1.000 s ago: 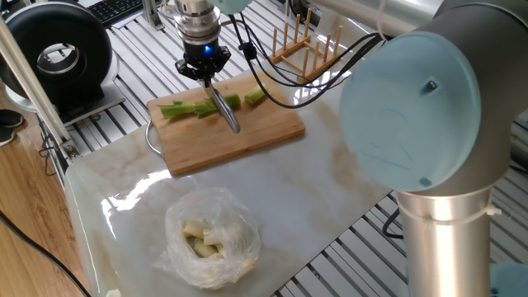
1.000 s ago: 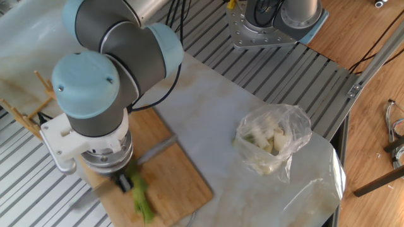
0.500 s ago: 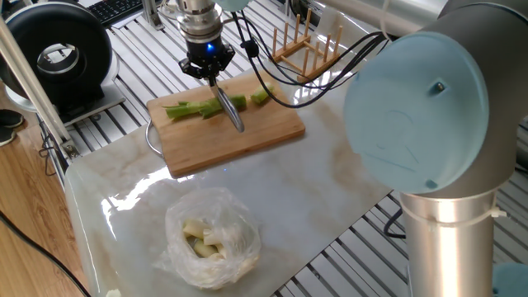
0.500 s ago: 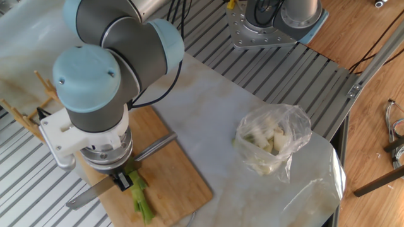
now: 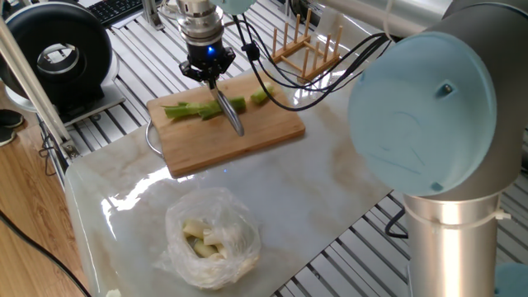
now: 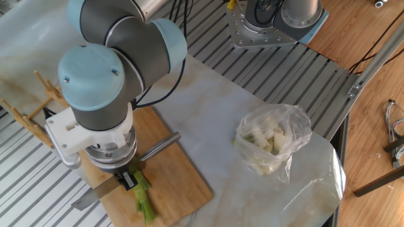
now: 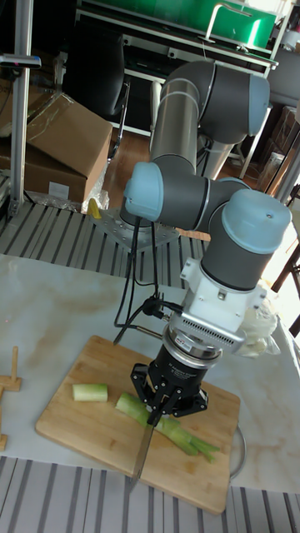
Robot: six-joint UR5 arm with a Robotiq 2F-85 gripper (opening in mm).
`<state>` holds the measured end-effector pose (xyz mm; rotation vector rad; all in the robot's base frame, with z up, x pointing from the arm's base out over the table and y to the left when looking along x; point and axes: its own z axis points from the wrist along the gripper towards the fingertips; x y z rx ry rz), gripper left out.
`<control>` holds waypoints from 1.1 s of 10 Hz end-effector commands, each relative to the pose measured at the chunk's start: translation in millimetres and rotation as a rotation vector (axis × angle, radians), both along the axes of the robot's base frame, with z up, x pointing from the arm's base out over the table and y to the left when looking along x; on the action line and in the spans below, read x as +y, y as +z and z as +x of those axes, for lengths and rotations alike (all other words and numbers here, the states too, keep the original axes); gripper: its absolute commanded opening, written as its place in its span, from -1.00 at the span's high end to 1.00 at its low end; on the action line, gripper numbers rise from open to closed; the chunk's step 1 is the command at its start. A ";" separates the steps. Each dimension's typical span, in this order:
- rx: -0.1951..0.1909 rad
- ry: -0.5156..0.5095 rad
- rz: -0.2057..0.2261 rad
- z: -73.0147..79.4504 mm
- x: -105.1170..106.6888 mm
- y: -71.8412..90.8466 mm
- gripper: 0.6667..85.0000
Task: Chop the scallions
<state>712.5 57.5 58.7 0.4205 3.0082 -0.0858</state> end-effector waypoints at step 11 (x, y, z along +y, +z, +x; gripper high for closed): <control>-0.090 -0.027 -0.079 17.9 2.2 10.0 0.99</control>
